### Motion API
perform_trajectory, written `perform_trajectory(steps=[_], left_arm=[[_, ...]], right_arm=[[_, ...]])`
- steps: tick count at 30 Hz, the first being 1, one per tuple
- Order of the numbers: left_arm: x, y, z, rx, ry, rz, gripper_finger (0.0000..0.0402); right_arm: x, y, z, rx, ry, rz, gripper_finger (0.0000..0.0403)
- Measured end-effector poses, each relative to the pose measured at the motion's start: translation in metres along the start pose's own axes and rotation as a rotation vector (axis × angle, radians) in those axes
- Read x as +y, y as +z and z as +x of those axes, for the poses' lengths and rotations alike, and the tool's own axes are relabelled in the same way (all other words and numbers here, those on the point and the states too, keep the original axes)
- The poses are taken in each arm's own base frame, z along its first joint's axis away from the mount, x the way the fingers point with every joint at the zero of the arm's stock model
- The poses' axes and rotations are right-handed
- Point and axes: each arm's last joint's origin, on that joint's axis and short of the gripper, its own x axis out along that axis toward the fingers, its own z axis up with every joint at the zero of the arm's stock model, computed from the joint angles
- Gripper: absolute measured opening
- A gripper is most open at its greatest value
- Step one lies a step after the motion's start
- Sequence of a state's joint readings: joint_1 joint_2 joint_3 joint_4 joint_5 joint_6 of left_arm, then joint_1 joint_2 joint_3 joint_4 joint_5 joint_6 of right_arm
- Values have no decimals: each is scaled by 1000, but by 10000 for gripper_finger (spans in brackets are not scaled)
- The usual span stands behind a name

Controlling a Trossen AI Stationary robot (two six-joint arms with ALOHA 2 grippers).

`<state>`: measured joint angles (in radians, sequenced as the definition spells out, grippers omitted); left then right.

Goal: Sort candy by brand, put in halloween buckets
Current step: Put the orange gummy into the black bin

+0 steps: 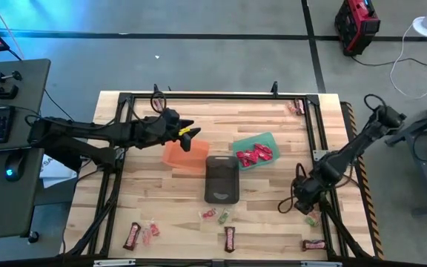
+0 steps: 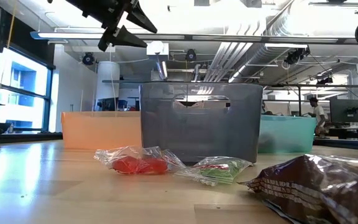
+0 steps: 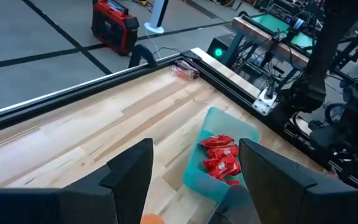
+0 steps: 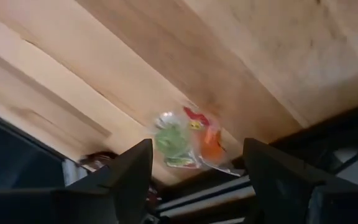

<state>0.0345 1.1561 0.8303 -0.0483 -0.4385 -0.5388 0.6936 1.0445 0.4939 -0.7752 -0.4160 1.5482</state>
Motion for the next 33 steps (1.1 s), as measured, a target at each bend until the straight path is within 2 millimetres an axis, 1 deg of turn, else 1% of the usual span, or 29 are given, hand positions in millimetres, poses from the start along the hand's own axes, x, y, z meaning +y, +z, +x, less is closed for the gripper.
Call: perform_trajectory(steps=[4,10,13,17,22,23,24,26,29,31,33], left_arm=[[0,-1,0,7,3,4,225],[0,-1,0,7,3,3,225],[0,-1,0,6,2,3,225],[0,-1,0,7,2,4,225],[0,-1,0,7,2,5,225],[0,-1,0,7,2,11,225],[0,-1,0,7,2,16,225],[0,-1,0,7,2,23,225],[0,-1,0,8,2,23,225],[0,-1,0,8,2,23,225],[0,-1,0,9,3,23,225]], right_arm=[[5,0,12,56,-43,14,245],[14,5,26,56,-52,16,239],[13,7,31,55,-93,36,214],[13,8,33,45,-105,34,145],[21,6,25,26,-67,-5,37],[23,5,22,15,-62,-15,19],[25,3,19,4,-58,-27,10],[30,1,10,-21,-49,-42,13],[32,-3,-2,-57,-99,-37,20],[35,-5,-9,-89,-111,-55,11],[38,-5,-11,-129,-107,-66,4]])
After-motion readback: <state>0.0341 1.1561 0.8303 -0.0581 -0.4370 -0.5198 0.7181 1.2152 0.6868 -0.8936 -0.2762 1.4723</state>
